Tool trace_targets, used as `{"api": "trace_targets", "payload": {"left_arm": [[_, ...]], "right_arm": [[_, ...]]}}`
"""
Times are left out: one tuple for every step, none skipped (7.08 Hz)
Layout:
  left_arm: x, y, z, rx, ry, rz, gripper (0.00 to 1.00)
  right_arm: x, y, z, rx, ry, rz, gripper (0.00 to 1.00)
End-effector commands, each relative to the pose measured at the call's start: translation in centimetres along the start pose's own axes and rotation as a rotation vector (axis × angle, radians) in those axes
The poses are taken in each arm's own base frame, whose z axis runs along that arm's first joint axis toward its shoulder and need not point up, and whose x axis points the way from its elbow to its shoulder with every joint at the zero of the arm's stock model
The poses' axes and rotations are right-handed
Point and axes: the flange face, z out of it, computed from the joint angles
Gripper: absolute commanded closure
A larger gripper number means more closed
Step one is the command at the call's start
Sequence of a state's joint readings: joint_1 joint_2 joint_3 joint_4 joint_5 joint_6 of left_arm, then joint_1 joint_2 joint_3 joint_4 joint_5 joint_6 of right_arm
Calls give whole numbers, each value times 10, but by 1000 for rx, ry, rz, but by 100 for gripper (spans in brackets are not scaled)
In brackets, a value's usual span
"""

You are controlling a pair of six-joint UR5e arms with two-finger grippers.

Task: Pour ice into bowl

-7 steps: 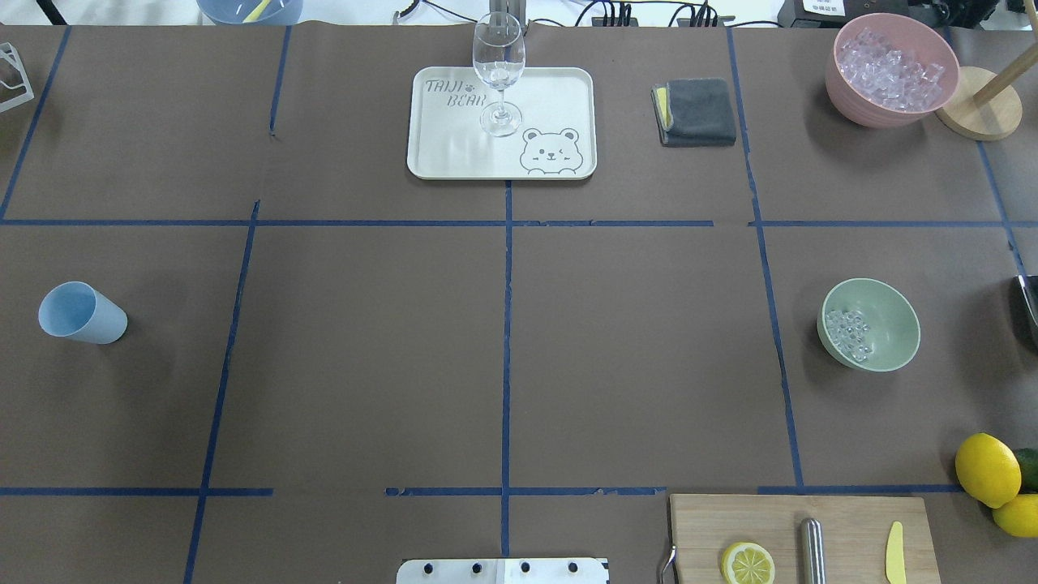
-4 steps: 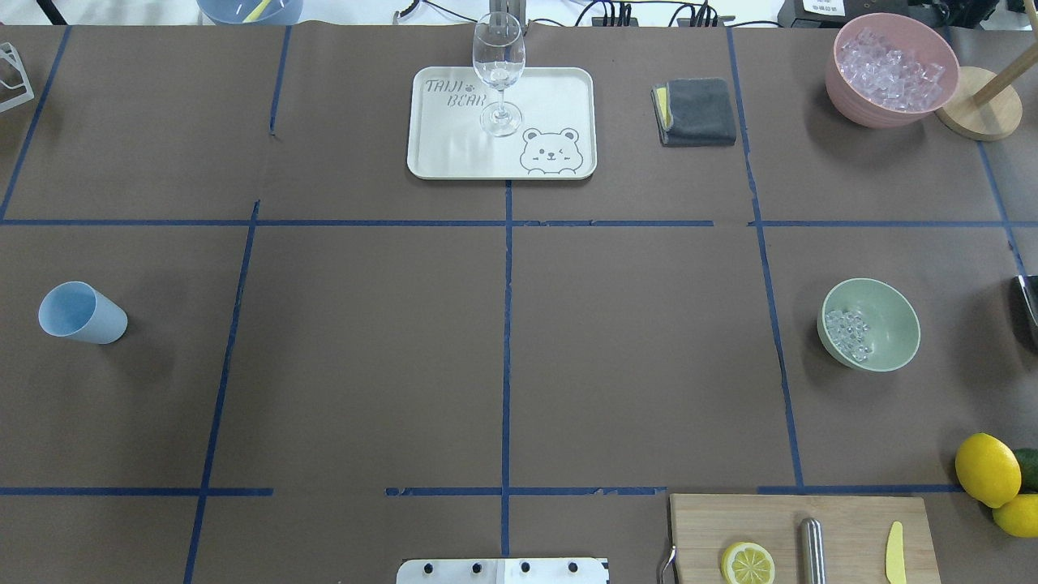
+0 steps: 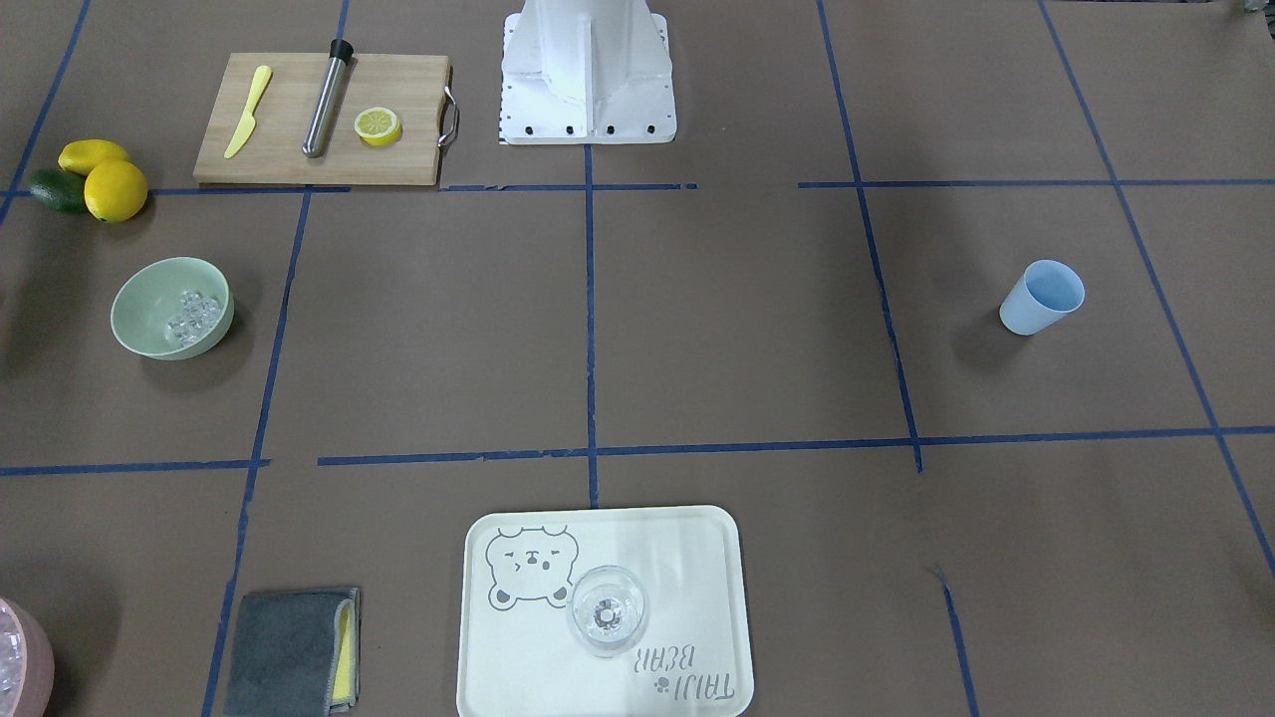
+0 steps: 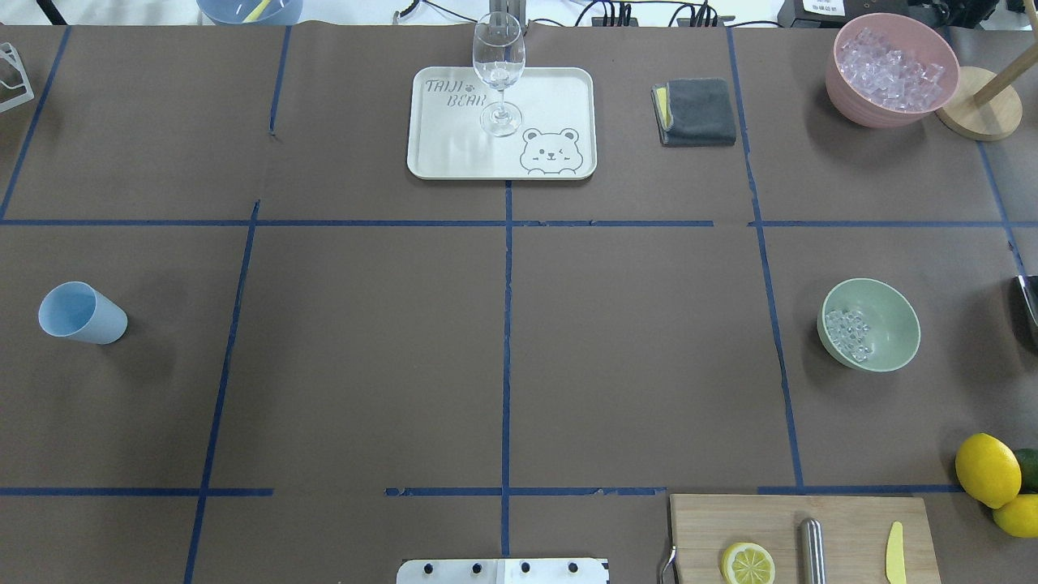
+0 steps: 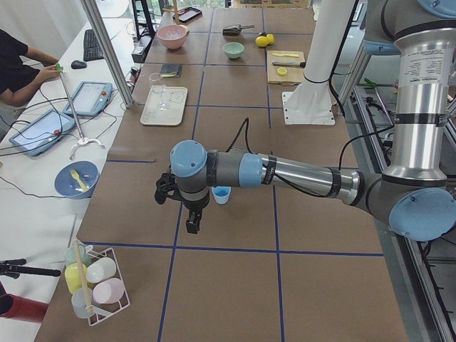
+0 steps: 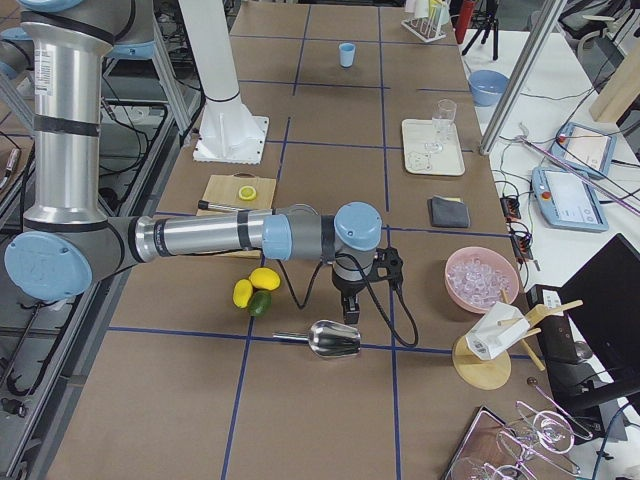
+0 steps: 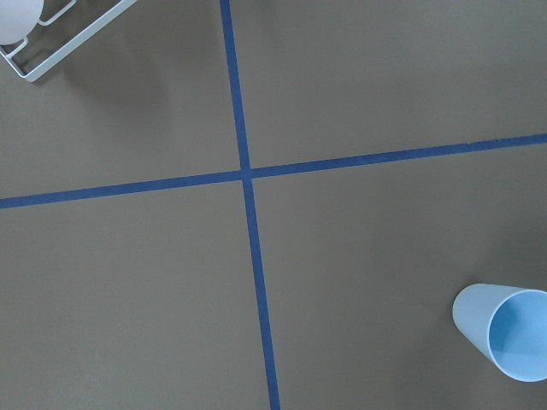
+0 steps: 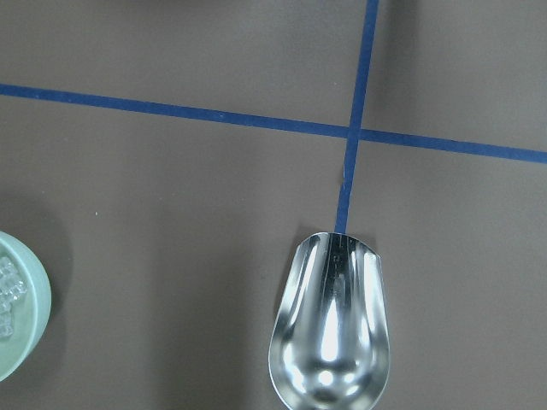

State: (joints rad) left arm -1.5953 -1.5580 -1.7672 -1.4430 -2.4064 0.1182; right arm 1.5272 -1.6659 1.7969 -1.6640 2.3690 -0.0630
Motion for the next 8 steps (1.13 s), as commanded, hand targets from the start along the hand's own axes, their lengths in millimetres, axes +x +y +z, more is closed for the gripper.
{"api": "trace_targets", "payload": {"left_arm": [[6,-4,-9,34,-7,32,0],[-11,-2,8,-2,-16,6,0],[-14,-7,6,-3,-61,13,0],[-16,-2,7,-6,-67,7,0],[-18,3,9,-9,-65,5,0],[-22,11,15,-20,-62,-2,0],[-22,11,15,-19,-64,-1,0],[-21,10,14,-17,-64,1,0]], "right_arm": [[-5,-3,9,-20,-3,-11,0],[-11,-6,9,-18,-10,-28,0],[-21,-9,8,-17,-12,-43,0],[-24,-10,8,-18,-14,-49,0],[-32,-12,20,-45,-12,-65,0],[-38,-19,20,-42,-16,-79,0],[-39,-21,19,-45,-16,-75,0],[-36,-21,22,-49,-16,-72,0]]}}
